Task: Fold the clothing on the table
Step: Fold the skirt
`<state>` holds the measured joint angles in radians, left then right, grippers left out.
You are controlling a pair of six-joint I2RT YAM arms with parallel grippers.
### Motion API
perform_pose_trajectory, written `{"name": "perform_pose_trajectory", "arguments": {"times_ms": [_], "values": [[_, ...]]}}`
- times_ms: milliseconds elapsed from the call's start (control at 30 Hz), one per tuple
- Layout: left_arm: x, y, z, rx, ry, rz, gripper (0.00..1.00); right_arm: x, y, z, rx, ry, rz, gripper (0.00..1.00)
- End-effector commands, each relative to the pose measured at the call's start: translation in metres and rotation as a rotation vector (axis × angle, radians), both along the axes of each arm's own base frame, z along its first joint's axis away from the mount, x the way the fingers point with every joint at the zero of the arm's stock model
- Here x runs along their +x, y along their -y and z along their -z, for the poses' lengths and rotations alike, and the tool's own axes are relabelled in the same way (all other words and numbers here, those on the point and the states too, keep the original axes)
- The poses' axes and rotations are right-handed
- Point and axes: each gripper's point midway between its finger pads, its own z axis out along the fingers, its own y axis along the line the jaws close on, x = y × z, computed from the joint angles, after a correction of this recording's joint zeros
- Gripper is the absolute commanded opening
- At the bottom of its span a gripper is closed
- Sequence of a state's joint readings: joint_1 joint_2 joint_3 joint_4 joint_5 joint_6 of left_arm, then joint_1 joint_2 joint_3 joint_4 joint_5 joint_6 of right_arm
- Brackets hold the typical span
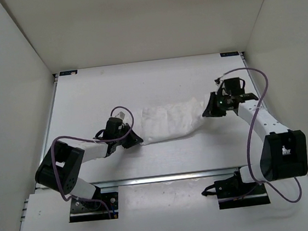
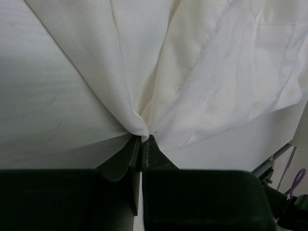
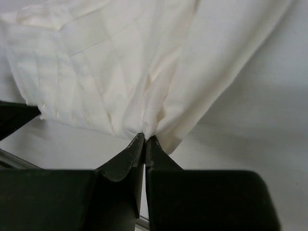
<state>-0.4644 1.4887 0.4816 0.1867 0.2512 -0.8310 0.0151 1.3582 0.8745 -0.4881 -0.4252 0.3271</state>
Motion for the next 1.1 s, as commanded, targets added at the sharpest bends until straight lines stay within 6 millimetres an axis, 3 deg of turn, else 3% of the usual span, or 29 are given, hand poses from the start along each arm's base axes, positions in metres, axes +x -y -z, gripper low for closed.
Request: {"name": "perform_pose_trajectory", "arguments": {"times_ms": [0, 67, 233, 300, 367, 500, 633, 800, 833, 933, 1000, 1067], "values": [[0.023, 0.009, -0.015, -0.023, 0.074, -0.034, 0.08, 0.004, -0.025, -0.025, -0.098, 0.068, -0.164, 0.01], [0.025, 0.008, -0.014, -0.018, 0.067, -0.034, 0.08, 0.008, -0.059, -0.043, -0.125, 0.123, -0.268, 0.0], [0.026, 0.01, -0.013, -0.013, 0.077, -0.033, 0.08, 0.01, -0.131, -0.064, -0.087, 0.192, -0.431, 0.0], [0.025, 0.012, -0.014, -0.024, 0.076, -0.03, 0.09, 0.011, -0.156, -0.057, -0.067, 0.167, -0.475, 0.0], [0.023, 0.011, -0.012, -0.019, 0.071, -0.036, 0.09, 0.011, -0.189, -0.065, -0.041, 0.199, -0.538, 0.0], [0.022, 0.01, -0.011, -0.017, 0.069, -0.037, 0.11, 0.003, -0.237, -0.052, -0.013, 0.163, -0.633, 0.0], [0.022, 0.005, -0.011, -0.01, 0.067, -0.044, 0.11, -0.01, -0.269, -0.03, 0.019, 0.107, -0.714, 0.0], [0.024, 0.001, -0.015, -0.017, 0.084, -0.058, 0.14, -0.028, -0.295, -0.023, 0.042, 0.046, -0.785, 0.0], [0.023, 0.0, -0.014, -0.019, 0.079, -0.059, 0.16, -0.034, -0.3, -0.024, 0.059, 0.039, -0.8, 0.02], [0.02, -0.002, -0.013, -0.026, 0.072, -0.063, 0.26, -0.036, -0.307, -0.038, 0.095, 0.071, -0.819, 0.41], [0.021, -0.001, -0.019, -0.047, 0.075, -0.059, 0.35, -0.036, -0.306, -0.048, 0.111, 0.101, -0.819, 0.55], [0.017, -0.003, -0.021, -0.055, 0.063, -0.062, 0.41, -0.033, -0.3, -0.074, 0.138, 0.159, -0.798, 0.63]]}}
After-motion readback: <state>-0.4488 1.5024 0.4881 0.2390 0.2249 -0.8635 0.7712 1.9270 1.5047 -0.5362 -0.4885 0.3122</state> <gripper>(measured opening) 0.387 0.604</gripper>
